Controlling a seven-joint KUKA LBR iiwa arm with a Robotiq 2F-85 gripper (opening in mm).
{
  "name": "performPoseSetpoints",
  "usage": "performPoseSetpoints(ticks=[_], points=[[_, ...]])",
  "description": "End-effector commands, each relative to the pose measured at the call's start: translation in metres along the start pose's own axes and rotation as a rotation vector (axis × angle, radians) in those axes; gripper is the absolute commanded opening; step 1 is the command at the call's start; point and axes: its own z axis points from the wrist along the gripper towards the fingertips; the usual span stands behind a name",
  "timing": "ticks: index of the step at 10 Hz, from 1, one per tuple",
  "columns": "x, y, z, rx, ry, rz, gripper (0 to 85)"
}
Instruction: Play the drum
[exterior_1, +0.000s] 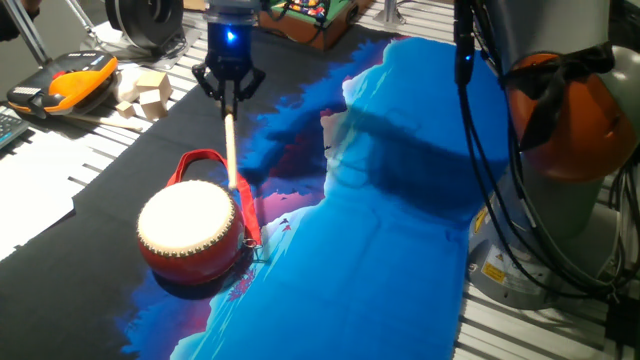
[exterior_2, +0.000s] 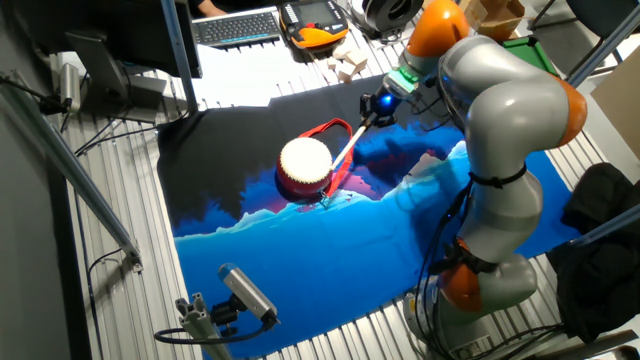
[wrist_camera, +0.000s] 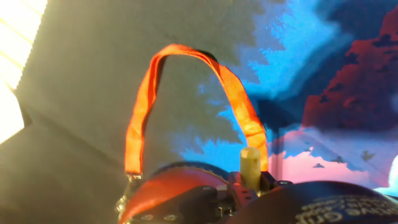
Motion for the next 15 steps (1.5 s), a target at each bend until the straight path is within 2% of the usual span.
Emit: performPoseSetpoints(ticks=[1, 3, 4, 5, 6, 7, 8, 10, 11, 12, 13, 14, 15], points=[[-0.001, 0.002, 0.002, -0.02, -0.009, 0.019, 0.0], [-0.004, 0.006, 0.008, -0.073, -0.022, 0.074, 0.0], [-0.003, 0.008, 0.013, -0.084, -0.036, 0.094, 0.0], [-0.002, 0.01, 0.016, -0.071, -0.056, 0.1, 0.0], [-0.001, 0.011, 0.017, -0.07, -0.066, 0.107, 0.0], [0.0, 0.012, 0.018, -0.079, -0.071, 0.115, 0.0], [0.001, 0.013, 0.019, -0.107, -0.065, 0.131, 0.0], [0.003, 0.015, 0.02, -0.145, -0.057, 0.149, 0.0], [0.004, 0.016, 0.02, -0.141, -0.06, 0.15, 0.0], [0.003, 0.016, 0.021, -0.084, -0.102, 0.133, 0.0], [0.003, 0.017, 0.022, -0.004, -0.177, 0.119, 0.0], [0.001, 0.018, 0.025, 0.047, -0.242, 0.132, 0.0], [0.0, 0.019, 0.029, 0.059, -0.259, 0.139, 0.0]])
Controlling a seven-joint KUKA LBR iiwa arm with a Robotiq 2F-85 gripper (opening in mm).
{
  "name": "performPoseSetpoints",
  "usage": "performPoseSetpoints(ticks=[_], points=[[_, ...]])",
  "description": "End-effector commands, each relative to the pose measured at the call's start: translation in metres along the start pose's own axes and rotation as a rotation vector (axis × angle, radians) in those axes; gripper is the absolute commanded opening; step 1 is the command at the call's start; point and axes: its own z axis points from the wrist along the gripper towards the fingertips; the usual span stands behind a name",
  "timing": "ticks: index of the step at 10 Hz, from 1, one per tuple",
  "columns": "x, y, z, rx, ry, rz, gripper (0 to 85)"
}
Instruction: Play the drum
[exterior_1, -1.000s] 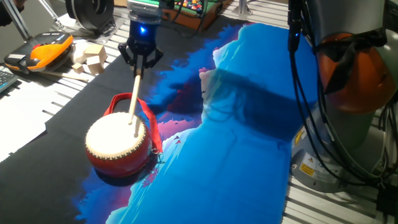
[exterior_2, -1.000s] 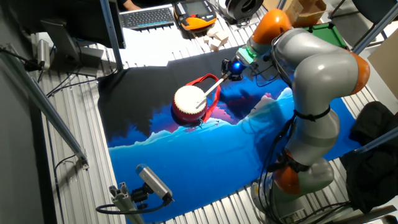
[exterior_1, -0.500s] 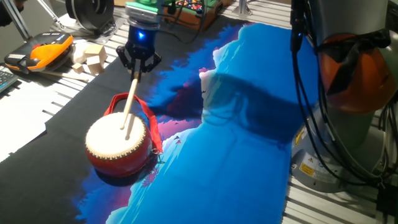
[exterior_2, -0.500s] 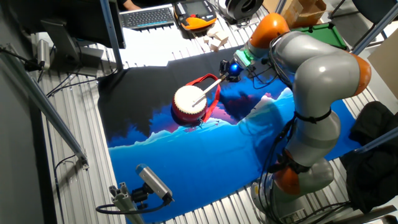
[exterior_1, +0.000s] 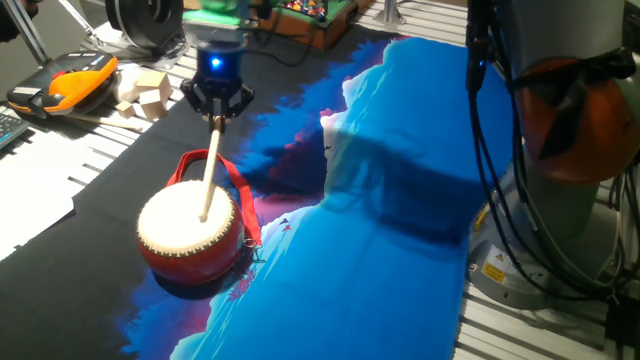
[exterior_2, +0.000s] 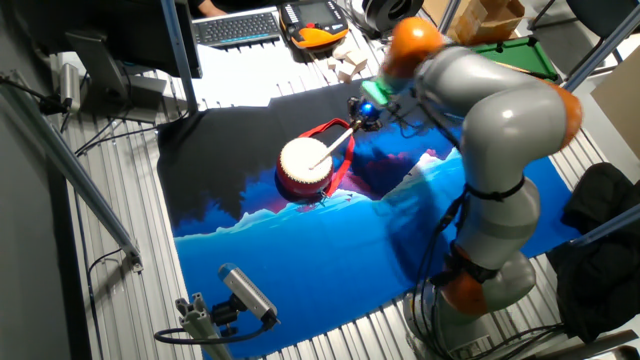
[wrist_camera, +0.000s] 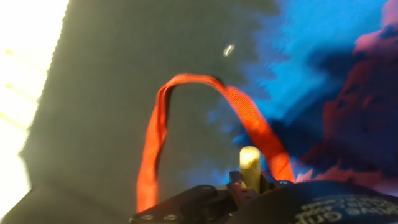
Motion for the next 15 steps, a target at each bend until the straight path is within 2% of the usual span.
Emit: performPoseSetpoints(ticks=[1, 2, 3, 4, 5, 6, 7, 8, 9, 10, 11, 12, 13, 14, 15], points=[[0.0, 0.001, 0.002, 0.005, -0.013, 0.003, 0.0], [0.001, 0.001, 0.002, -0.05, 0.046, 0.012, 0.0], [0.003, 0.0, 0.0, -0.142, 0.136, 0.042, 0.0], [0.004, -0.001, -0.002, -0.155, 0.164, 0.043, 0.0], [0.005, 0.0, 0.001, -0.105, 0.095, 0.045, 0.0], [0.005, 0.002, 0.005, -0.036, 0.018, 0.047, 0.0], [0.004, 0.004, 0.008, -0.001, -0.035, 0.057, 0.0], [0.002, 0.005, 0.011, 0.018, -0.058, 0.056, 0.0], [0.002, 0.005, 0.011, -0.006, -0.023, 0.039, 0.0], [0.003, 0.003, 0.007, -0.048, 0.052, 0.019, 0.0], [0.004, 0.001, 0.004, -0.102, 0.123, 0.024, 0.0], [0.005, 0.001, 0.003, -0.107, 0.125, 0.033, 0.0], [0.005, 0.002, 0.005, -0.071, 0.066, 0.034, 0.0], [0.004, 0.004, 0.008, -0.03, -0.015, 0.049, 0.0], [0.002, 0.005, 0.011, 0.005, -0.067, 0.055, 0.0]])
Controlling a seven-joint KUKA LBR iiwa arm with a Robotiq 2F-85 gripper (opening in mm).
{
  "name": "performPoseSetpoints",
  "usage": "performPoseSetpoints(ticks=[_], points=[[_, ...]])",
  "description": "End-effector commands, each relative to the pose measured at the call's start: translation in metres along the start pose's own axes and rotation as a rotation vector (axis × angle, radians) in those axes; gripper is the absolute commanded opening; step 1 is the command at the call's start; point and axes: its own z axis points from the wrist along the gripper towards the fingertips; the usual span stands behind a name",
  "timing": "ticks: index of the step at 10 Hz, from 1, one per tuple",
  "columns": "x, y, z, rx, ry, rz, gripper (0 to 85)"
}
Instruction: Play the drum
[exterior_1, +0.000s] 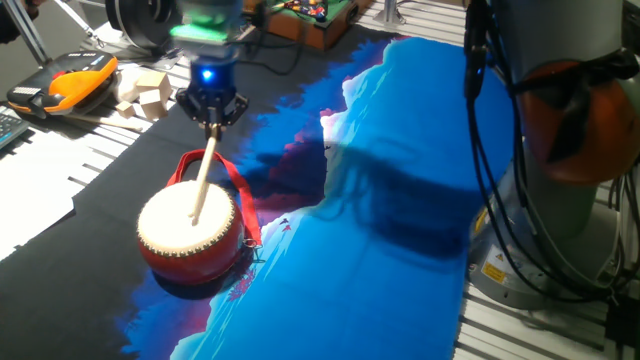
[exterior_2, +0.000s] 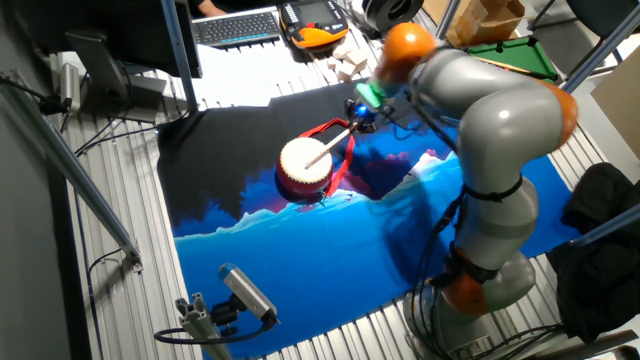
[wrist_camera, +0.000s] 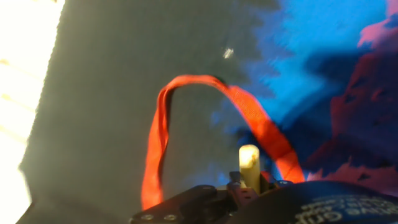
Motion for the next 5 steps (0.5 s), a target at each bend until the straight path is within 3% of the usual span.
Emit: performPoseSetpoints(ticks=[1, 3, 4, 5], points=[[-0.0016, 0.0003, 0.0006, 0.011, -0.041, -0.02, 0.0], [-0.0024, -0.0004, -0.0009, 0.033, -0.04, -0.105, 0.0], [-0.002, -0.0038, -0.0055, 0.024, 0.062, -0.212, 0.0], [-0.0028, -0.0045, -0.008, 0.069, 0.082, -0.31, 0.0]])
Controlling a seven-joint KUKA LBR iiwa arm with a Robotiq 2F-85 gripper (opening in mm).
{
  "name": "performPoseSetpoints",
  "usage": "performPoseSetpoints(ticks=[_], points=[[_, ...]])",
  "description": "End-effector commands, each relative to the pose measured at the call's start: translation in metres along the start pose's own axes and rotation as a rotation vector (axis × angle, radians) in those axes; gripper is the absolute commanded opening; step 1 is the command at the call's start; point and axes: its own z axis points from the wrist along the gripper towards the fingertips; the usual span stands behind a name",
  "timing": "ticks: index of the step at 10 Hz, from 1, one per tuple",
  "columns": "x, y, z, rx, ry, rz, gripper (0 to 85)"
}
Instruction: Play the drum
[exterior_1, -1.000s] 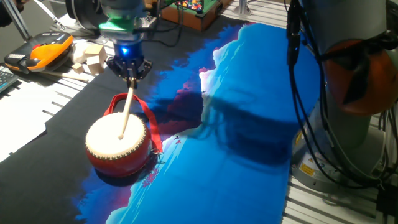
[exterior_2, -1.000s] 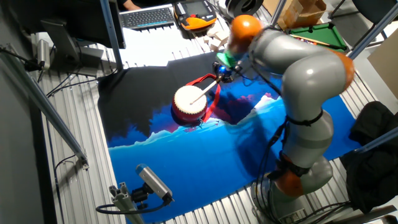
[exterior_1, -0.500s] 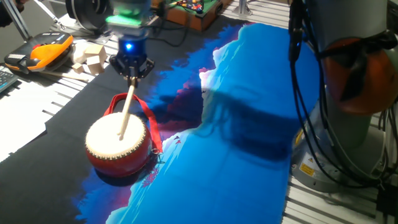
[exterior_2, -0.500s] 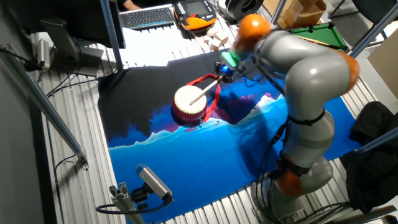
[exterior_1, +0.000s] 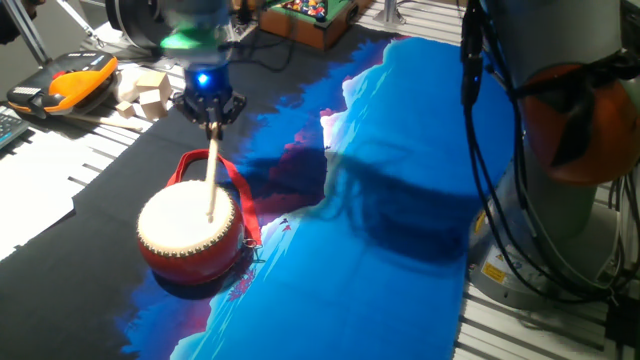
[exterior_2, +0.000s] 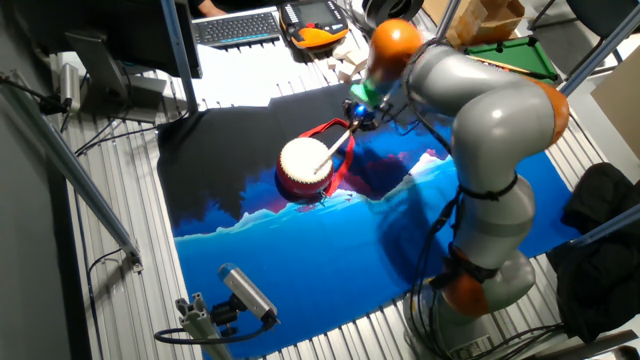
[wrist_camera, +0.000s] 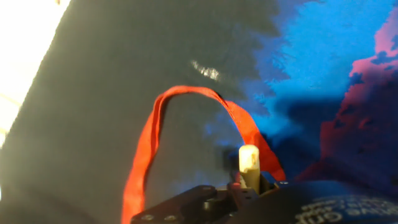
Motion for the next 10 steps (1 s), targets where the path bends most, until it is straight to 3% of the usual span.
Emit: performPoseSetpoints(ticks=[1, 2, 3, 4, 5, 6, 8, 9, 10], points=[[0.0, 0.0, 0.0, 0.019, 0.028, -0.151, 0.0], [-0.001, -0.001, 0.0, 0.05, 0.032, -0.218, 0.0], [-0.002, -0.002, 0.0, 0.097, 0.015, -0.273, 0.0], [-0.004, -0.002, 0.001, 0.107, 0.004, -0.302, 0.0], [-0.009, -0.005, 0.001, 0.142, -0.008, -0.399, 0.0], [-0.014, -0.007, 0.001, 0.205, -0.035, -0.503, 0.0], [-0.021, -0.01, 0.001, 0.189, -0.026, -0.506, 0.0], [-0.024, -0.011, -0.001, 0.199, -0.014, -0.495, 0.0], [-0.025, -0.011, -0.001, 0.196, -0.017, -0.474, 17.0]])
